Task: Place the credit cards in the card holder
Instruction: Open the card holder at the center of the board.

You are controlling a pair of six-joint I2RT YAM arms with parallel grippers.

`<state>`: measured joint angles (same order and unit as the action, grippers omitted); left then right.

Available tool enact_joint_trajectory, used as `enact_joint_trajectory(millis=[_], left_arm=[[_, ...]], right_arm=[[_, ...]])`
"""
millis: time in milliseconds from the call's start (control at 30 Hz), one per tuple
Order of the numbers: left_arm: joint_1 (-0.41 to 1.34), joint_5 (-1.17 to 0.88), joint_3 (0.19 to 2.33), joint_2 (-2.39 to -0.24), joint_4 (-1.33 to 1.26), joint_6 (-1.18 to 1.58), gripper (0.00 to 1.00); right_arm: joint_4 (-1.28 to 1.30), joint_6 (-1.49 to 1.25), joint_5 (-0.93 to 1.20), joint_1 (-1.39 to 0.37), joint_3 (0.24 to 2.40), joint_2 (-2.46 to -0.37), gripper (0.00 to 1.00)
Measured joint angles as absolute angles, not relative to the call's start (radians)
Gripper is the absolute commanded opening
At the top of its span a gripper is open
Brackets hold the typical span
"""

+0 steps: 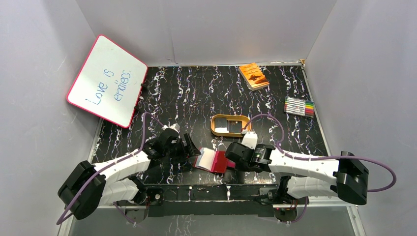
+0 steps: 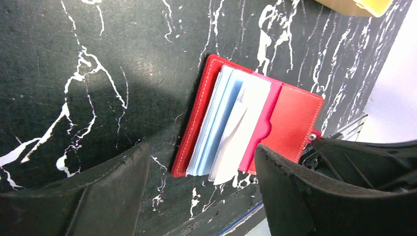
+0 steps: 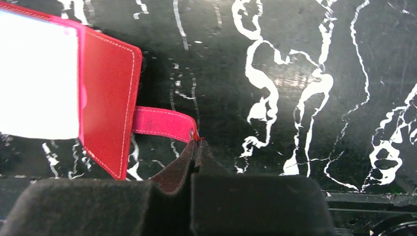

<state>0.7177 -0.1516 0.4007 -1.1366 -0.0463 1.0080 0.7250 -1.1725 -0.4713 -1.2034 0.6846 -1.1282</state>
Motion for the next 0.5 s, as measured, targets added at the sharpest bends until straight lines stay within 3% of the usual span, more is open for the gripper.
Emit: enact_joint_trajectory(millis=[333,367,500], left_arm=[[0.718,-0.164,0.411,-1.077,-0.050,0.997,0.80],[0.718,-0.172,0.411,-1.077,-0.056,0.997,0.80],[0.718,-0.211,0.415,-1.101,-0.102,0.994,0.80]], right_arm=[[0.715,-1.230,-0.399,-1.059,0.537,-1.097,0.00],[0.707,-1.229,-0.387,-1.039,0.527,-1.085,0.03],[0.688,-1.215,-0.363,-0.997,0.521,-1.075,0.32]])
